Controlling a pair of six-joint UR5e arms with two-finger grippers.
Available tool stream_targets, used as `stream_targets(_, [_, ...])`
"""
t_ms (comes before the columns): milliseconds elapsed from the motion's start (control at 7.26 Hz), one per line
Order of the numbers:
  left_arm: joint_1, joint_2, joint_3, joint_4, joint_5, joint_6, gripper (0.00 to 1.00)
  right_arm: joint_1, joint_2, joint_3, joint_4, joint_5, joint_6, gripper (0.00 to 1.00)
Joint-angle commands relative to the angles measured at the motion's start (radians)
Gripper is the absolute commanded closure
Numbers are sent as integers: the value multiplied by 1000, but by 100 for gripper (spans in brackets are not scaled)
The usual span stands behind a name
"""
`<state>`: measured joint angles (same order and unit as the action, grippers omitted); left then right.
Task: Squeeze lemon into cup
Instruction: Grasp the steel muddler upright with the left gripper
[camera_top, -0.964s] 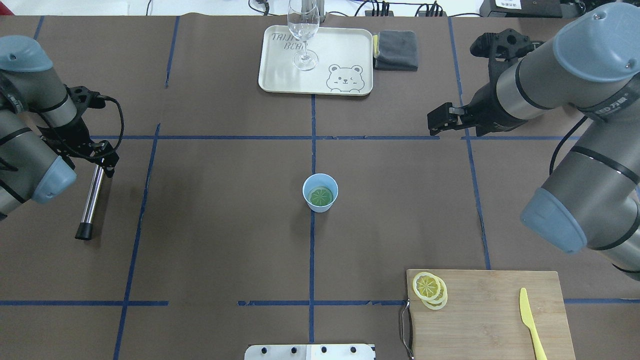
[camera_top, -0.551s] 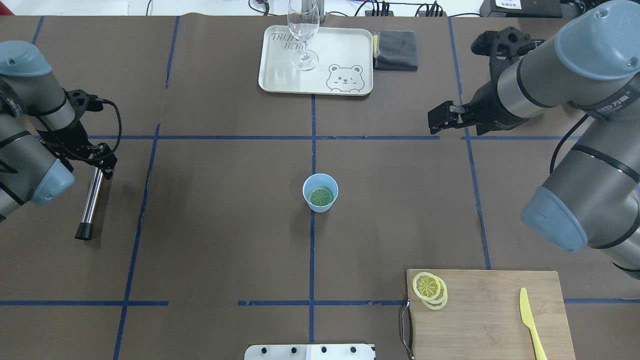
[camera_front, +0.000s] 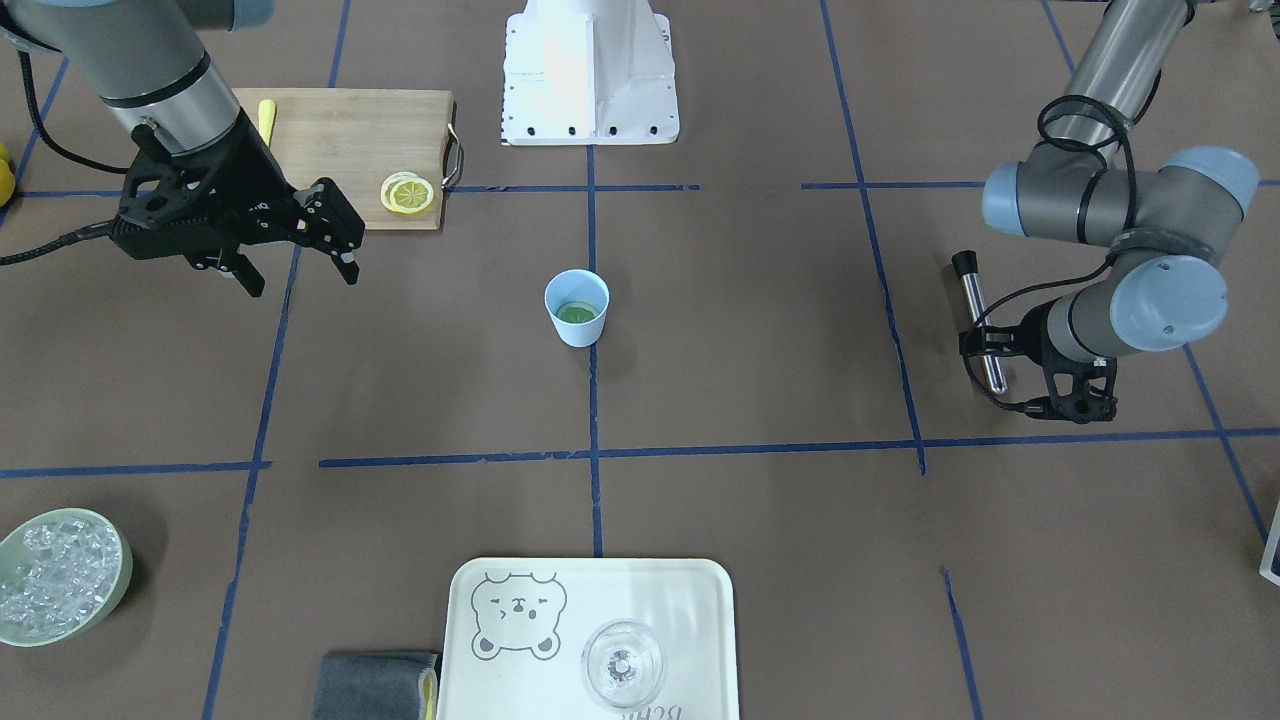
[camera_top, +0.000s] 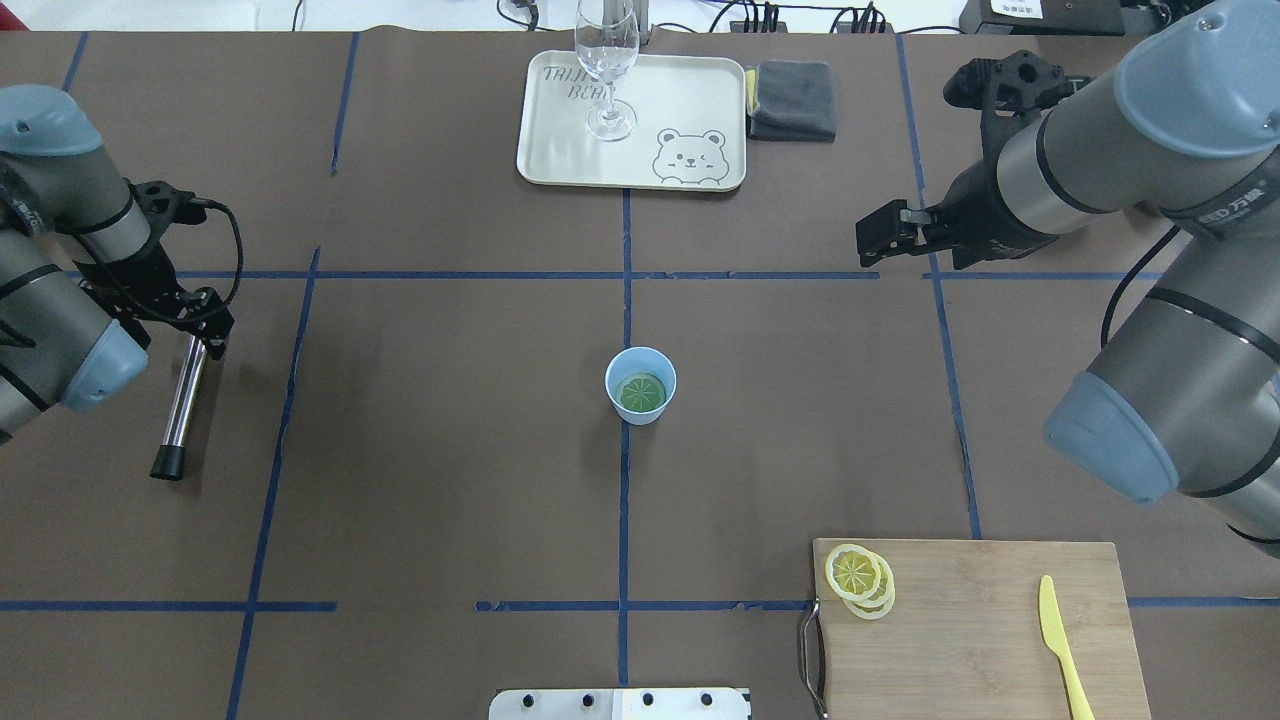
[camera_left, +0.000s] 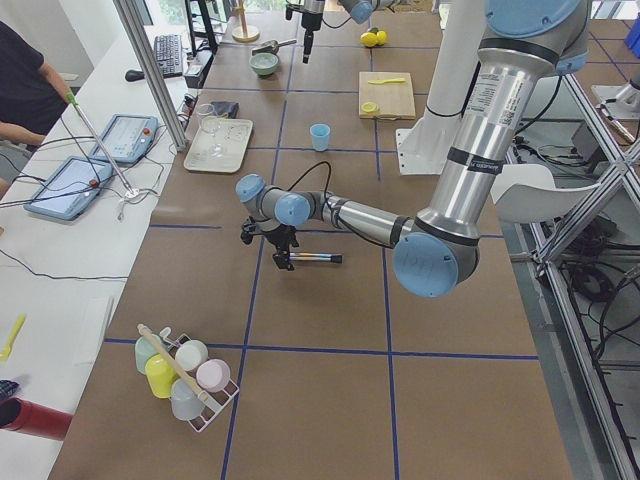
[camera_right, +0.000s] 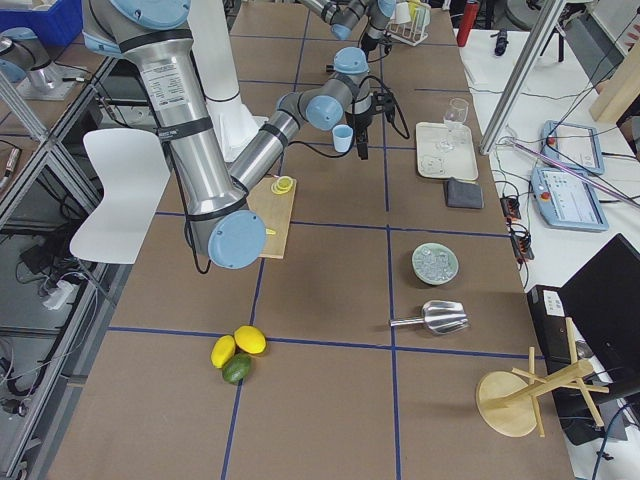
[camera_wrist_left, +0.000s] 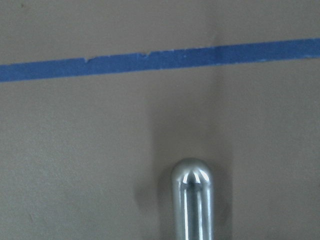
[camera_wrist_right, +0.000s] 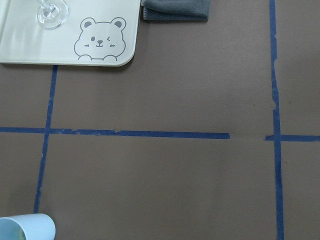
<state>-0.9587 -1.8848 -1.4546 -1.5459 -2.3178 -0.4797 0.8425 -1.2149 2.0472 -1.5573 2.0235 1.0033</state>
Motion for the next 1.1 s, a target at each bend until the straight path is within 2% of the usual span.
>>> stream_targets(0, [0, -5, 0, 0, 0, -13, 48, 12, -2, 1, -1, 12, 0, 0])
stream_targets(138, [0, -8, 0, 0, 0, -22, 52, 20, -3, 1, 0, 26, 0, 0])
stream_targets(964, [0, -11, 5, -8, -2, -23, 51, 23, -3, 7, -1, 32, 0, 0])
